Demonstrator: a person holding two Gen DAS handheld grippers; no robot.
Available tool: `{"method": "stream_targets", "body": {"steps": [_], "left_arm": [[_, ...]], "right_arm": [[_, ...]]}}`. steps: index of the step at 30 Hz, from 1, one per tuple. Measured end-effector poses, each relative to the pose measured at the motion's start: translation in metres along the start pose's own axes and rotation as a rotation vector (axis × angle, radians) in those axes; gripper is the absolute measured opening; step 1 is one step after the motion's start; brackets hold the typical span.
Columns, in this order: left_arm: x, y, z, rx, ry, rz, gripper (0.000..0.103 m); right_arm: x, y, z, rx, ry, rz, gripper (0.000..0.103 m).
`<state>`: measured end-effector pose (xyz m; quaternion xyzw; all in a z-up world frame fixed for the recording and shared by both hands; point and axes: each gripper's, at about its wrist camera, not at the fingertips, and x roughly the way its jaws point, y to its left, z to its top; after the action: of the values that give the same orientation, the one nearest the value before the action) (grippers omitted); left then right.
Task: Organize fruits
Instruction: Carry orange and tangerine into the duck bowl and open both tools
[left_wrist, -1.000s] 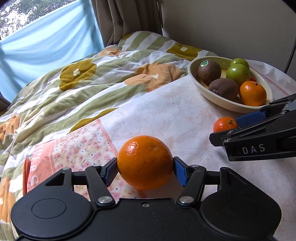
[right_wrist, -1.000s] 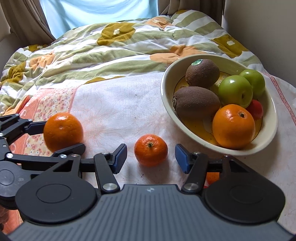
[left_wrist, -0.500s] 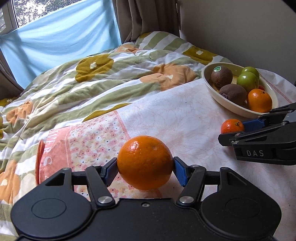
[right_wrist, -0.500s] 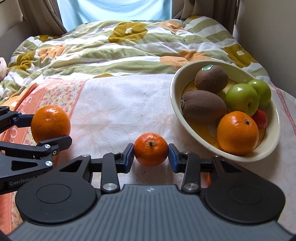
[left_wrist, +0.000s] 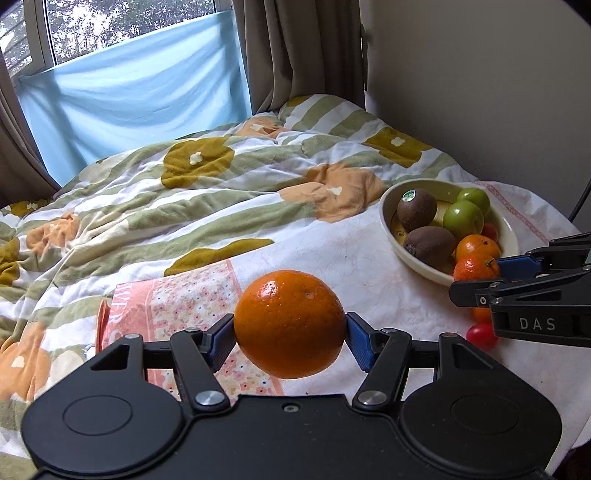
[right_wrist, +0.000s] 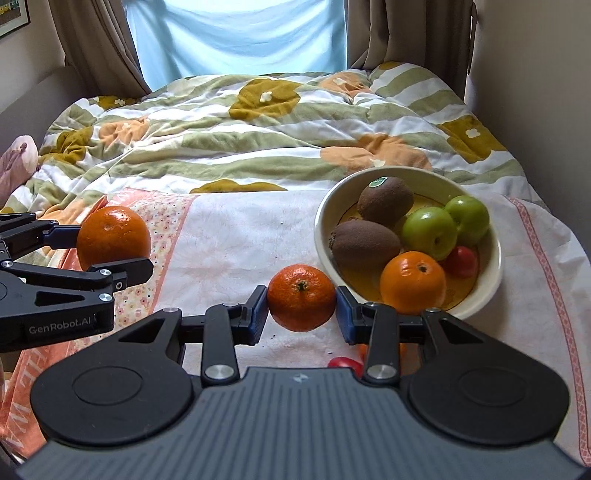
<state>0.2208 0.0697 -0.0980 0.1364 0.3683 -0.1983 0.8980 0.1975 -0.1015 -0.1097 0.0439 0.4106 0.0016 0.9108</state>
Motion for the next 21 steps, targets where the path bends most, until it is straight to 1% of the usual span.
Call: {"method": "stream_targets", "body": {"steps": [6,11,17,21], "left_arm": [[-0.012,-0.028,0.027,-0.02,-0.035,-0.003,0.067],[-0.011,-0.058,0.047,-0.039,-0.045,-0.01,0.067],[0.007,-0.095,0.073,-0.045,-0.05,-0.019,0.067],[0.027,-0.116,0.09,-0.041,-0.043,-0.019,0.067]], "right_arm": [[-0.023,-0.04,0.013,-0.009,-0.028,0.0,0.054],[-0.031,-0.077,0.024,-0.025,-0.043,0.003,0.054],[-0.03,-0.124,0.044,-0.036,-0.061,0.01,0.054],[-0.023,-0.15,0.057,-0.046,-0.071,0.014,0.054]]}}
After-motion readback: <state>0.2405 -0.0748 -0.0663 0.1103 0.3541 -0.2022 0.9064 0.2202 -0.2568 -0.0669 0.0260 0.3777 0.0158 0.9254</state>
